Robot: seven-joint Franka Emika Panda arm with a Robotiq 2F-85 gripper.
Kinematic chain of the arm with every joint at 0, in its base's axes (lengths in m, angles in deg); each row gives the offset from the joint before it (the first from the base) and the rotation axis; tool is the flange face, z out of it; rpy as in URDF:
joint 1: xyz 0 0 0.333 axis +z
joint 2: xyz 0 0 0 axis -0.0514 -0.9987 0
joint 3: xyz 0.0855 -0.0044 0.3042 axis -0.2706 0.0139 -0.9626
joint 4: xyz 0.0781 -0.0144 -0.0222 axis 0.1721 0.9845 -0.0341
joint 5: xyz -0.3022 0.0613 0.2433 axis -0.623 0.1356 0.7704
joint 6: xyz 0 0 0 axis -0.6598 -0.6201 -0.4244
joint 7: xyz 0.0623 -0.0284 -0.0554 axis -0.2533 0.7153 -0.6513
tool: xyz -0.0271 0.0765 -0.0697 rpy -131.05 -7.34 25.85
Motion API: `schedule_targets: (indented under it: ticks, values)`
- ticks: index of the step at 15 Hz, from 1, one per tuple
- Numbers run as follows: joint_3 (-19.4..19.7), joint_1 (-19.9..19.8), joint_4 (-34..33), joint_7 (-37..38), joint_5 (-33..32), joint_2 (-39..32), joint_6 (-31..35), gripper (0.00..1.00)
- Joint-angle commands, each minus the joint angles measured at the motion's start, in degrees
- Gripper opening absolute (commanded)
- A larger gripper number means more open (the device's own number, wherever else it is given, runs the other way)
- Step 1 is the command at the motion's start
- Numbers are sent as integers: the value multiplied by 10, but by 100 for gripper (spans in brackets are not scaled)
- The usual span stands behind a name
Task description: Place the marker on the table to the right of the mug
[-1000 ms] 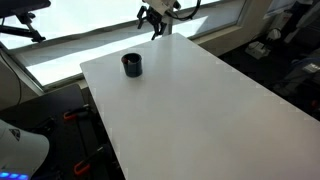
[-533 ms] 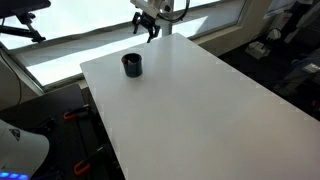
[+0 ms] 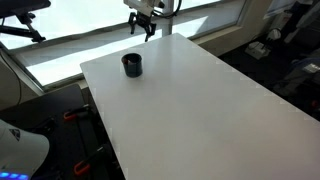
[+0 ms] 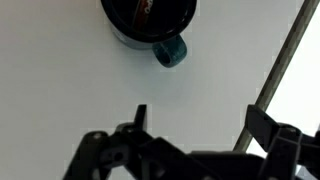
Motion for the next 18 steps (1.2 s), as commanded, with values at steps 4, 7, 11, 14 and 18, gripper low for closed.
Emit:
schedule_targets:
  ticks: [4,7,11,14,18]
  values:
    - [-6,-2,26,8,-7,18,14,100]
    - [-9,2,61,11,-7,37,32,100]
    - [-22,8,134,11,-8,74,84,100]
    - [-31,13,196,12,-8,102,131,100]
    - [-43,10,304,17,3,161,195,100]
